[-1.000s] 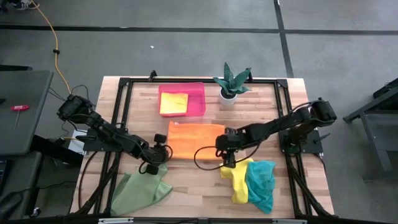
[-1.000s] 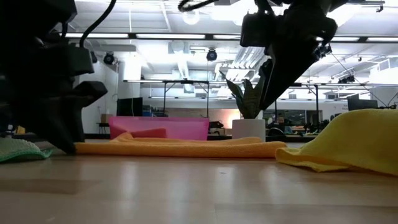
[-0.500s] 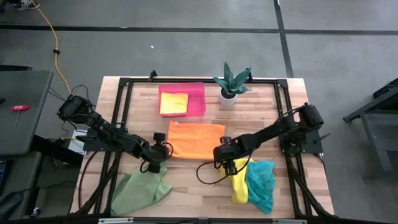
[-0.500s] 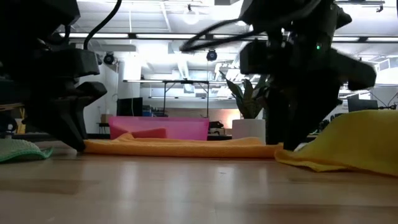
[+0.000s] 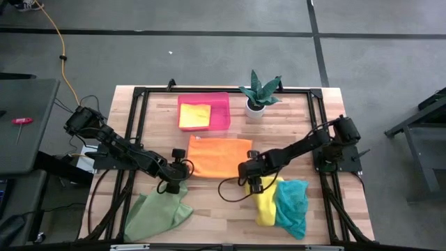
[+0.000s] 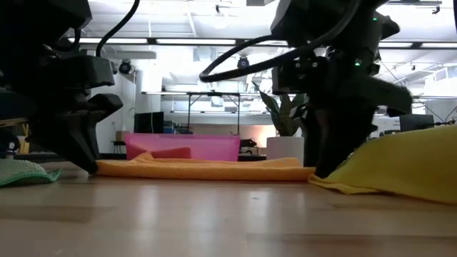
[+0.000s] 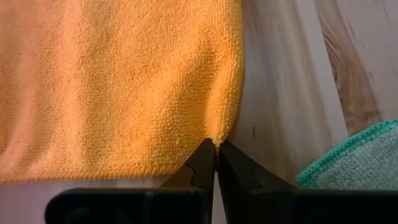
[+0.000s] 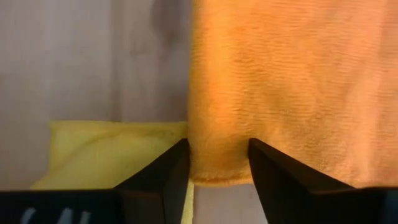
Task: Fold microfiber towels
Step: Fold the orange microfiber towel
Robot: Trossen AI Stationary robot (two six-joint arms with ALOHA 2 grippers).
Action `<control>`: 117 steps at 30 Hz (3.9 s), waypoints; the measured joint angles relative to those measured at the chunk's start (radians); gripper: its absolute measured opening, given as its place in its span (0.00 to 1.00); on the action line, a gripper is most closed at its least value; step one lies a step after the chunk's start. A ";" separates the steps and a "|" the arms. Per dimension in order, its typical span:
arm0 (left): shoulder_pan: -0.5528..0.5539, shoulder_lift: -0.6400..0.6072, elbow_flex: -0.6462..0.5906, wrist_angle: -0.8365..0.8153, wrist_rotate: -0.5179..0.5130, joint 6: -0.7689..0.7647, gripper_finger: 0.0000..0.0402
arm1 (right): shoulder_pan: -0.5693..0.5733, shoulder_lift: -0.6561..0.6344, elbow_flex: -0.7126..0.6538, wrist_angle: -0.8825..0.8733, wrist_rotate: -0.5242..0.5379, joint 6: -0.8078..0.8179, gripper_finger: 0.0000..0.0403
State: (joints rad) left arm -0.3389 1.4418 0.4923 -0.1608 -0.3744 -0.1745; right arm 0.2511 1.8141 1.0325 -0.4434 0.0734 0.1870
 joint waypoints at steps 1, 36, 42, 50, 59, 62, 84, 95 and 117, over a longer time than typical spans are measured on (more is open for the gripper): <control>0.000 0.000 0.000 0.000 0.000 -0.007 0.01 | -0.008 -0.002 0.000 0.000 -0.007 0.011 0.37; 0.000 -0.001 0.000 0.000 -0.003 -0.058 0.01 | 0.063 -0.011 -0.001 -0.015 -0.039 0.121 0.35; 0.000 -0.001 0.000 0.000 -0.003 -0.058 0.01 | 0.078 -0.029 0.000 -0.024 -0.058 0.111 0.35; 0.000 -0.001 0.000 0.000 -0.003 -0.058 0.01 | 0.048 -0.064 0.000 -0.023 0.048 0.095 0.35; 0.000 -0.001 0.000 0.000 -0.003 -0.058 0.01 | 0.002 -0.049 0.000 -0.012 0.071 0.063 0.35; 0.000 -0.001 0.000 0.000 -0.004 -0.058 0.01 | -0.021 -0.035 0.000 -0.014 0.076 0.065 0.35; 0.001 -0.001 0.000 0.000 -0.027 -0.059 0.01 | -0.247 -0.075 -0.001 -0.011 0.061 -0.053 0.35; 0.001 -0.001 0.000 0.000 -0.027 -0.061 0.01 | -0.118 -0.115 -0.001 -0.060 -0.052 -0.220 0.35; 0.001 -0.001 0.000 -0.008 -0.026 -0.088 0.01 | -0.108 -0.015 -0.001 -0.049 -0.024 -0.297 0.35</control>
State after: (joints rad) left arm -0.3382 1.4406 0.4927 -0.1685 -0.4009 -0.2621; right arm 0.1432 1.7994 1.0313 -0.4927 0.0490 -0.1104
